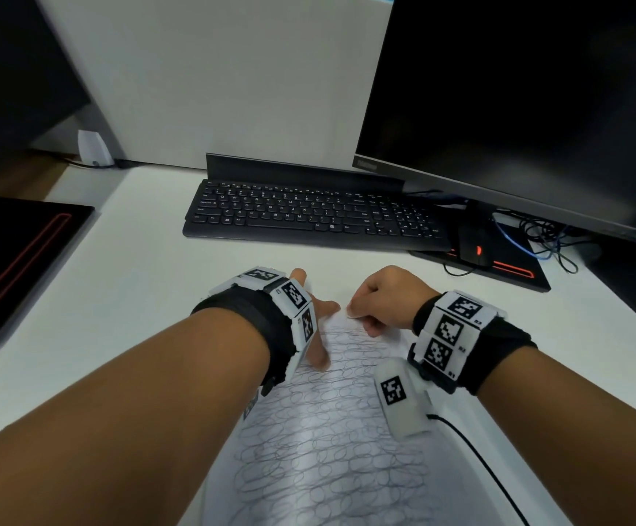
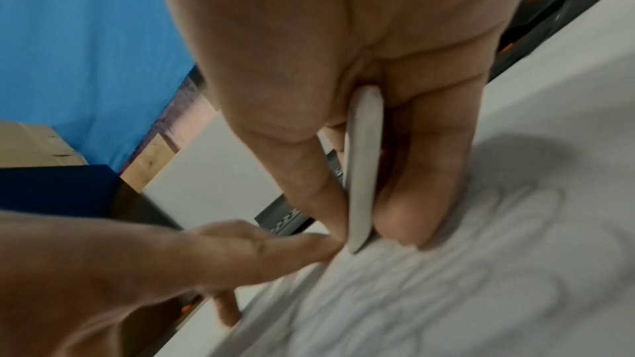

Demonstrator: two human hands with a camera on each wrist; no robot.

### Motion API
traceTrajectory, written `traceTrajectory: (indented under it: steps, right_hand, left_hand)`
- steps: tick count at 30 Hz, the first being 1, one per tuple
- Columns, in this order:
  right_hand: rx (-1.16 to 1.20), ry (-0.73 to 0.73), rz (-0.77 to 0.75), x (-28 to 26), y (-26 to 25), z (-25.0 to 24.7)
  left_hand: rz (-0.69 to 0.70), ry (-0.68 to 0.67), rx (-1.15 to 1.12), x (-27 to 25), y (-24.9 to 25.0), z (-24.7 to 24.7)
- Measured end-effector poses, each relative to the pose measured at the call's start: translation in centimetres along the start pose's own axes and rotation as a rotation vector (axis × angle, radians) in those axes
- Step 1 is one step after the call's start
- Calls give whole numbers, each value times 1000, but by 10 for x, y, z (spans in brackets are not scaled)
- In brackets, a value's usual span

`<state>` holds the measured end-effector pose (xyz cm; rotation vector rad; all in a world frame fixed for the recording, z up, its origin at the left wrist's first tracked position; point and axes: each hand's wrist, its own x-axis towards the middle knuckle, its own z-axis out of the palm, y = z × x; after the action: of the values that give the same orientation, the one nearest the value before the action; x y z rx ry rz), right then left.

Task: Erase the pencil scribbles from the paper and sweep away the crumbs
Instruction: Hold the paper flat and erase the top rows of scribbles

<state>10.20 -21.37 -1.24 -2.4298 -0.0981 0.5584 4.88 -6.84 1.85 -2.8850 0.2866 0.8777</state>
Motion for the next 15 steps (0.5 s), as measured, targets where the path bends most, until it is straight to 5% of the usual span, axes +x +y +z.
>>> traceTrajectory:
  steps: [15]
  right_hand:
    - [16, 15, 6, 0, -1, 3]
  left_hand:
    - [2, 0, 23, -3, 1, 0]
